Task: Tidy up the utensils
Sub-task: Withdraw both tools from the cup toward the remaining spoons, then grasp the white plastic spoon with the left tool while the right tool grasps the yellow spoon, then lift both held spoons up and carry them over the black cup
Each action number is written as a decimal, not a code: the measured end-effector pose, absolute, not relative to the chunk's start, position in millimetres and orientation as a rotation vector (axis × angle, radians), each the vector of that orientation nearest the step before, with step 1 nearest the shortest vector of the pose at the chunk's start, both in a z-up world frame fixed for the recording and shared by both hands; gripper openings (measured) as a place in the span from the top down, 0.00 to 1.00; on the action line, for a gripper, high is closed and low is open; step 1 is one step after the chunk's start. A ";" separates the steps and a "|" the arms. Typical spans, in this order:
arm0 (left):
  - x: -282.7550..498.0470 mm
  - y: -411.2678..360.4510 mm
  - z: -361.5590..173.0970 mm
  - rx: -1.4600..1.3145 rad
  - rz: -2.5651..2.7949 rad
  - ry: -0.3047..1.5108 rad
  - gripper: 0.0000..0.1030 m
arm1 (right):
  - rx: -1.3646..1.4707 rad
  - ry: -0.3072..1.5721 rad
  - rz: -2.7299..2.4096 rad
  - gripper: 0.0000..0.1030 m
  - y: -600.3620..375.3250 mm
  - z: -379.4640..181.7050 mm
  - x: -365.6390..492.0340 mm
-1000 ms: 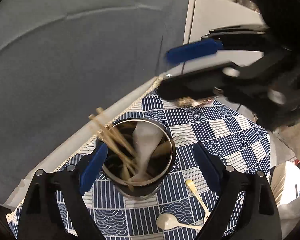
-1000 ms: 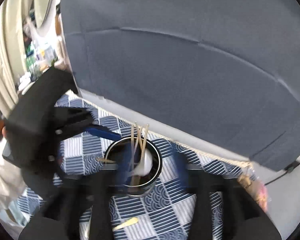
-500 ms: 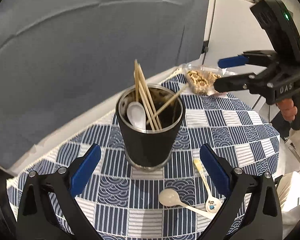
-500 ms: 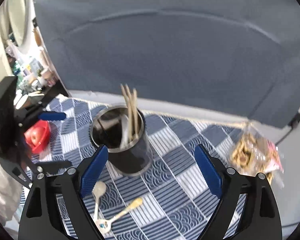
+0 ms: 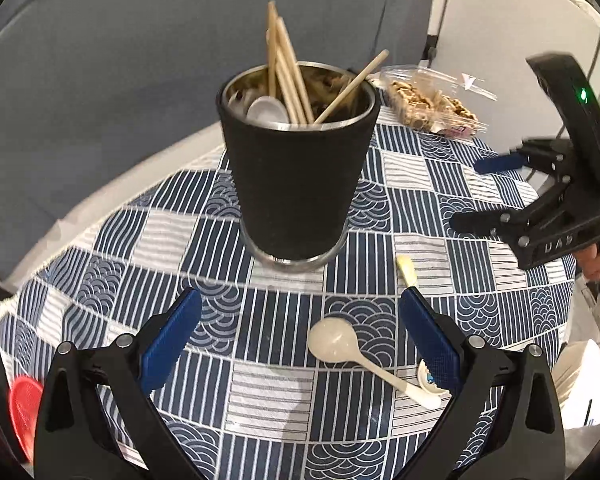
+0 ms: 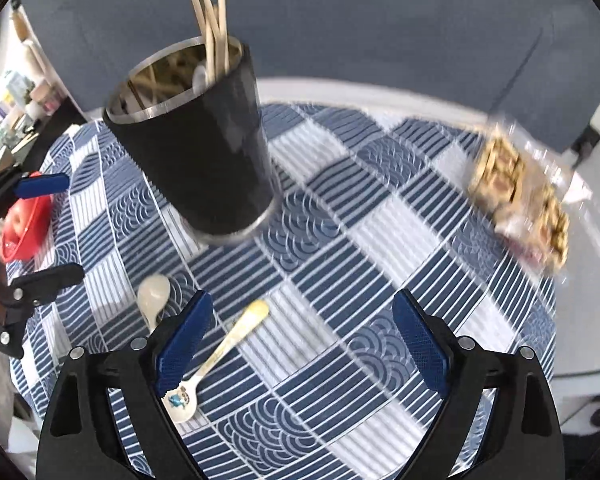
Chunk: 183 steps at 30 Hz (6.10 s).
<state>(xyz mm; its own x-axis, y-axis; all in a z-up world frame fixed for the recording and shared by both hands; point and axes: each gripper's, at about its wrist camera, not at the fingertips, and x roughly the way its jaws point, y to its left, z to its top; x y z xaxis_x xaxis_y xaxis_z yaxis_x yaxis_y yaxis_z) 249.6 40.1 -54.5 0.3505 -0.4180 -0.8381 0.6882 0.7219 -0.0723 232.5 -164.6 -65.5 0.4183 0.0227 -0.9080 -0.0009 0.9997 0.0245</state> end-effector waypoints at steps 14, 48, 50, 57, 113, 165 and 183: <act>240.3 44.5 -73.9 0.295 -0.722 1.036 0.06 | 0.090 1.248 0.009 0.15 -151.4 -129.3 219.4; 218.3 11.3 -160.1 0.300 -0.505 1.102 0.04 | 0.104 1.303 -0.156 0.06 -158.3 -158.1 189.7; 215.9 12.7 -160.2 0.293 -0.490 1.092 0.04 | 0.121 1.313 -0.174 0.06 -155.4 -159.0 189.0; 206.9 20.5 -159.8 0.268 -0.432 1.121 0.04 | 0.187 1.385 -0.241 0.06 -150.5 -158.8 170.7; 197.8 83.6 -148.2 0.055 -0.529 1.363 0.93 | 0.402 1.222 -0.053 0.93 -194.0 -115.3 144.7; 278.4 24.9 50.7 -0.152 -0.406 0.926 0.93 | 0.194 0.847 0.286 0.93 -198.4 104.3 263.1; 357.8 -8.1 25.4 -0.230 -0.659 0.812 0.93 | 0.104 0.943 0.312 0.93 -146.6 59.8 310.6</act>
